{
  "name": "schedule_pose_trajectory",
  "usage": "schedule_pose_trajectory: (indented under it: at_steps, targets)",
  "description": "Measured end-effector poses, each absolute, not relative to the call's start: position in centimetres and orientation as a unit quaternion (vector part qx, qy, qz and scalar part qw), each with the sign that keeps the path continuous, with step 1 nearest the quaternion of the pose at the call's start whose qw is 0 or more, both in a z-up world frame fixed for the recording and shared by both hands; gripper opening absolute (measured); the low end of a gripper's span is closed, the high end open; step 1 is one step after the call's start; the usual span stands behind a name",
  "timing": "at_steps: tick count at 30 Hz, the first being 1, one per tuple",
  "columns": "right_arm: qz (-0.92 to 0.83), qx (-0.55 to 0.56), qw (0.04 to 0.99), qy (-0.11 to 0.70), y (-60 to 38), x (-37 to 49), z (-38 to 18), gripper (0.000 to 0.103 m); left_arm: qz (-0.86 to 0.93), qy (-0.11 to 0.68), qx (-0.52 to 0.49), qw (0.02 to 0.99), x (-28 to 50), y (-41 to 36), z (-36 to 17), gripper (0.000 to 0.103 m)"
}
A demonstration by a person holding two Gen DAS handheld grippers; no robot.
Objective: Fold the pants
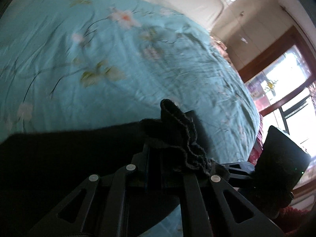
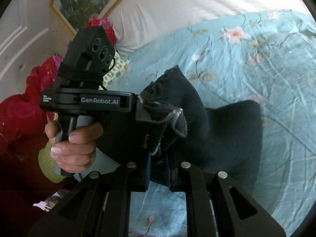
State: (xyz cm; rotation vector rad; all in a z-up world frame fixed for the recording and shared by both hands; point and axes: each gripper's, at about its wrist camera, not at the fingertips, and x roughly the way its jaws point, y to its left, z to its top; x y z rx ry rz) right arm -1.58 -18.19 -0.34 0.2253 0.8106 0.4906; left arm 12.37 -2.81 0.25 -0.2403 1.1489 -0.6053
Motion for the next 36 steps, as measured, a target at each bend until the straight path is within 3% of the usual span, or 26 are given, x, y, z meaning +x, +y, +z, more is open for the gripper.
schedule_pose_trajectory:
  at_steps: [5, 7, 10, 12, 17, 24, 27, 36]
  targets:
    - [0.234, 0.091, 0.875, 0.414, -17.3, -1.0, -1.4, 0.021, -0.252, 0.546, -0.129, 0.789, 11.8, -1.3, -1.5, 0.005]
    - [0.242, 0.092, 0.868, 0.423, -17.0, -0.9, -1.8, 0.039, -0.236, 0.547, -0.143, 0.790, 11.3, -0.3, -1.9, 0.005]
    - [0.249, 0.082, 0.865, 0.429, -16.2, -0.9, -2.1, 0.048, -0.216, 0.544, -0.163, 0.795, 10.6, 1.2, -2.1, 0.005]
    - [0.250, 0.076, 0.863, 0.432, -15.8, -1.1, -2.2, 0.049, -0.204, 0.540, -0.172, 0.799, 10.0, 2.1, -2.0, 0.006]
    - [0.257, 0.082, 0.858, 0.437, -15.5, -1.1, -2.0, 0.050, -0.181, 0.529, -0.189, 0.807, 8.6, 4.2, -1.6, 0.023]
    - [0.287, 0.071, 0.853, 0.430, -14.3, -1.5, -0.1, 0.050, -0.124, 0.510, -0.204, 0.827, 5.9, 7.4, -0.6, 0.036]
    - [0.297, 0.072, 0.855, 0.418, -14.1, -0.9, 1.0, 0.050, -0.092, 0.502, -0.216, 0.832, 4.6, 9.1, -0.2, 0.048]
    - [0.311, 0.054, 0.857, 0.407, -11.4, 2.4, 2.5, 0.050, -0.014, 0.477, -0.251, 0.842, 0.3, 14.5, 0.5, 0.052]
